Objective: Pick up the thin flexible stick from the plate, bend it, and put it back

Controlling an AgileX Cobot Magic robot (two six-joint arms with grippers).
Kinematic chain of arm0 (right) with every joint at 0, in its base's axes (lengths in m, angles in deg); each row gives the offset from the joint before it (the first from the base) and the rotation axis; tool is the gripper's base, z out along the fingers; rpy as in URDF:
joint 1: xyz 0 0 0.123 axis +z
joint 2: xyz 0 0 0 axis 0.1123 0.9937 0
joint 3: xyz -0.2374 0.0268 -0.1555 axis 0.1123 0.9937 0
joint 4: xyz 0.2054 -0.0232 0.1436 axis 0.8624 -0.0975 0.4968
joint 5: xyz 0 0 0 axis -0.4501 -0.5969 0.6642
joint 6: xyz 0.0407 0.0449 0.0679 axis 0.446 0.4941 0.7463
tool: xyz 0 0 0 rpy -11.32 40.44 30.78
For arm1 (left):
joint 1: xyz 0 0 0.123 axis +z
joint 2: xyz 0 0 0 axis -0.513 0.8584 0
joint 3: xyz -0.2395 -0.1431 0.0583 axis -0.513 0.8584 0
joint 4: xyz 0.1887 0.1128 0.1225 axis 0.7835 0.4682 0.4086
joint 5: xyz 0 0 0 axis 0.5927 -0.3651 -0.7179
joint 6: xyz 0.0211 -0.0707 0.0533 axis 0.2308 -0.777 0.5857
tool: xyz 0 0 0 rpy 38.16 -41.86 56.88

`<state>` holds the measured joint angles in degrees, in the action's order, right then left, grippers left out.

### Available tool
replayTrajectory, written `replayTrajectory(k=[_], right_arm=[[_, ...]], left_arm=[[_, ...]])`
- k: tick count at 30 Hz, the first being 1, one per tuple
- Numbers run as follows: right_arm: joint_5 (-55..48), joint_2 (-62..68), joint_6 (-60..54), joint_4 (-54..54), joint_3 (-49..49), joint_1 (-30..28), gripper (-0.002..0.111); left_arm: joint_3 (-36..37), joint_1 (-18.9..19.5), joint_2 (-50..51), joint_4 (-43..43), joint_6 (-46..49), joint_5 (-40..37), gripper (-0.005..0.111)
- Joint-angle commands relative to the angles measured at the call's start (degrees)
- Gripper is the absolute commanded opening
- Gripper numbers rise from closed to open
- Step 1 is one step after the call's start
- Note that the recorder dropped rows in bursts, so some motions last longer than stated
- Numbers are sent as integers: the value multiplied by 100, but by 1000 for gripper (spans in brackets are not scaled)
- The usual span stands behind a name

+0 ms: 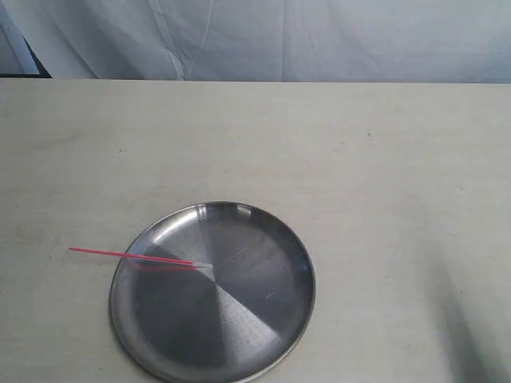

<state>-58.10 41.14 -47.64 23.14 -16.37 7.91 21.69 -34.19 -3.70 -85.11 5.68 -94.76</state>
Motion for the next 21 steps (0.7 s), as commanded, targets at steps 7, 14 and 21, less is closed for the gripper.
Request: replayTrajectory(k=[7, 14, 21], right_arm=[[3633, -30, 730, 1401, 32, -14, 0], [5429, -30, 1048, 1837, 32, -14, 0], [3257, -30, 1489, 2679, -143, -14, -1]], left_arm=[[18, 36, -33, -20, -23, 28, 7], [18, 36, -33, -20, -23, 28, 7], [18, 36, -33, -20, -23, 28, 7]])
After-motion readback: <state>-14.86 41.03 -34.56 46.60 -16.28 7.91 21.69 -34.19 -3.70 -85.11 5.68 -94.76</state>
